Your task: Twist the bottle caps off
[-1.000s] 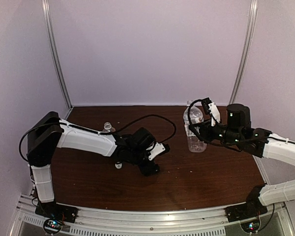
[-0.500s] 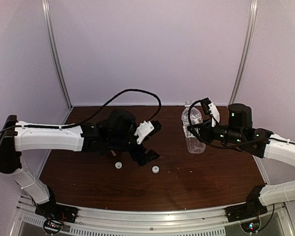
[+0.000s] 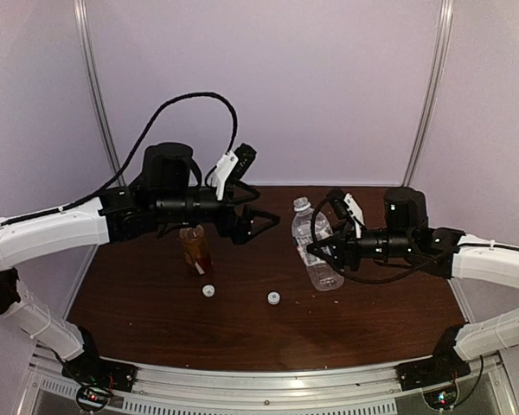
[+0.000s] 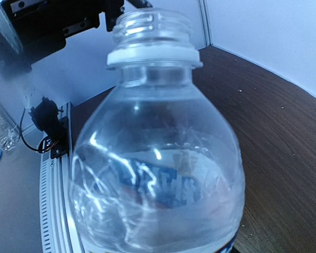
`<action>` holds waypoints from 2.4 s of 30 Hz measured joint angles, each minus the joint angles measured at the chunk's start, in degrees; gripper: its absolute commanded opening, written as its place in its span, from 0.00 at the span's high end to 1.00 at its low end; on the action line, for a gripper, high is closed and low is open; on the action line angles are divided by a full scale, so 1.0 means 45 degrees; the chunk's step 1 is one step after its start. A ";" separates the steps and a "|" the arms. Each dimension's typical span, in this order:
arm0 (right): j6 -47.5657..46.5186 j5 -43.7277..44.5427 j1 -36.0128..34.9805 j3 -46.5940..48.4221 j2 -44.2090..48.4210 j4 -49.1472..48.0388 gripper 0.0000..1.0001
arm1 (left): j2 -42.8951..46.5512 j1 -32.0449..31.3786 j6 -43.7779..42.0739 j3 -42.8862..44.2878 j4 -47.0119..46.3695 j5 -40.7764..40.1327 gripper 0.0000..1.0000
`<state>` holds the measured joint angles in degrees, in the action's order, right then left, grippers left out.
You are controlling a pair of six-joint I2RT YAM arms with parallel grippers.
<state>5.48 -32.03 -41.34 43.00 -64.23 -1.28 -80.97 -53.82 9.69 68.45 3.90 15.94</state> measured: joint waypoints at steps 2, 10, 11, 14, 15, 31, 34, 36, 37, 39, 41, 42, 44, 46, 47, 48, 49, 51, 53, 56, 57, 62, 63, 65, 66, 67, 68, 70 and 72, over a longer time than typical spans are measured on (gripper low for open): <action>-0.0136 -0.0325 -0.0262 0.0015 -0.0194 -0.0131 0.62 | -0.0107 0.0015 0.0325 0.0364 -0.0102 0.0481 0.02; -0.0330 -0.0869 -0.1015 0.0151 -0.0661 -0.0597 0.62 | -0.0792 0.0015 0.1477 0.1399 -0.0593 0.2050 0.10; -0.0335 -0.0889 -0.1088 0.0151 -0.0680 -0.0685 0.62 | -0.0933 0.0015 0.1593 0.1501 -0.0622 0.2186 0.12; -0.0379 -0.0899 -0.1273 0.0175 -0.0729 -0.0816 0.62 | -0.1326 0.0015 0.1889 0.1637 -0.0656 0.2521 0.19; -0.0389 -0.0899 -0.1311 0.0180 -0.0733 -0.0831 0.62 | -0.1413 0.0015 0.1977 0.1637 -0.0656 0.2613 0.22; -0.0549 -0.0821 -0.1452 0.0199 -0.0738 -0.1015 0.62 | -0.2035 0.0010 0.2885 0.1734 -0.0962 0.4269 0.55; -0.0559 -0.0777 -0.1452 0.0199 -0.0733 -0.1015 0.62 | -0.2103 0.0044 0.2939 0.1739 -0.1025 0.4430 0.57; -0.0568 -0.0733 -0.1452 0.0199 -0.0733 -0.1015 0.62 | -0.2142 0.0049 0.2977 0.1739 -0.1088 0.4483 0.58; -0.0568 -0.0714 -0.1457 0.0199 -0.0733 -0.1015 0.62 | -0.2152 0.0049 0.2982 0.1739 -0.1107 0.4493 0.58; -0.0573 -0.0675 -0.1462 0.0199 -0.0729 -0.1025 0.62 | -0.2157 0.0058 0.3002 0.1739 -0.1137 0.4507 0.60; -0.0573 -0.0636 -0.1481 0.0199 -0.0719 -0.1044 0.61 | -0.2157 0.0063 0.3026 0.1739 -0.1151 0.4507 0.63; -0.0578 -0.0622 -0.1491 0.0199 -0.0714 -0.1044 0.61 | -0.2157 0.0073 0.3036 0.1739 -0.1161 0.4512 0.64; -0.0588 -0.0573 -0.1515 0.0199 -0.0699 -0.1078 0.60 | -0.2157 0.0083 0.3070 0.1734 -0.1205 0.4507 0.67; -0.0602 -0.0534 -0.1520 0.0199 -0.0685 -0.1103 0.59 | -0.2157 0.0097 0.3133 0.1734 -0.1263 0.4517 0.71; -0.0612 -0.0515 -0.1525 0.0199 -0.0680 -0.1107 0.57 | -0.2157 0.0097 0.3157 0.1729 -0.1316 0.4527 0.74; -0.0607 -0.0486 -0.1525 0.0199 -0.0675 -0.1117 0.55 | -0.2157 0.0102 0.3162 0.1724 -0.1355 0.4532 0.77; -0.0607 -0.0442 -0.1530 0.0199 -0.0670 -0.1132 0.53 | -0.2157 0.0107 0.3181 0.1710 -0.1413 0.4537 0.80; -0.0578 -0.0330 -0.1540 0.0199 -0.0670 -0.1146 0.52 | -0.2152 0.0107 0.3186 0.1637 -0.1545 0.4527 0.84; -0.0559 -0.0262 -0.1540 0.0194 -0.0670 -0.1122 0.50 | -0.2152 0.0117 0.3181 0.1579 -0.1622 0.4522 0.91; -0.0544 -0.0121 -0.1545 0.0199 -0.0670 -0.1098 0.44 | -0.2137 0.0131 0.3143 0.1511 -0.1685 0.4512 1.00; -0.0534 -0.0053 -0.1549 0.0199 -0.0670 -0.1103 0.41 | -0.2127 0.0131 0.3104 0.1501 -0.1685 0.4507 1.00; -0.0466 0.0223 -0.1593 0.0199 -0.0675 -0.1112 0.24 | -0.2011 0.0126 0.2851 0.1477 -0.1564 0.4318 1.00; -0.0481 0.0243 -0.1593 0.0199 -0.0680 -0.1117 0.21 | -0.1962 0.0126 0.2759 0.1467 -0.1525 0.4206 1.00; -0.0374 0.0345 -0.1593 0.0199 -0.0690 -0.1127 0.11 | -0.1889 0.0126 0.2657 0.1452 -0.1472 0.4085 1.00; -0.0267 0.0403 -0.1588 0.0199 -0.0704 -0.1117 0.07 | -0.1855 0.0126 0.2603 0.1443 -0.1438 0.4017 1.00; -0.0257 0.0481 -0.1583 0.0199 -0.0719 -0.1112 0.02 | -0.1821 0.0126 0.2574 0.1428 -0.1394 0.3959 1.00; -0.0238 0.0539 -0.1583 0.0199 -0.0733 -0.1107 0.00 | -0.1773 0.0131 0.2526 0.1394 -0.1326 0.3881 1.00; -0.0194 0.0661 -0.1583 0.0199 -0.0738 -0.1107 0.00 | -0.1685 0.0141 0.2429 0.1331 -0.1200 0.3740 1.00; -0.0160 0.0811 -0.1583 0.0199 -0.0738 -0.1103 0.00 | -0.1637 0.0175 0.2312 0.1316 -0.1073 0.3560 1.00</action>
<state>4.75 -28.38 -48.47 43.90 -67.55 -6.24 -88.33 -53.04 20.10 74.37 -0.93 31.97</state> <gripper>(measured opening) 0.995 0.317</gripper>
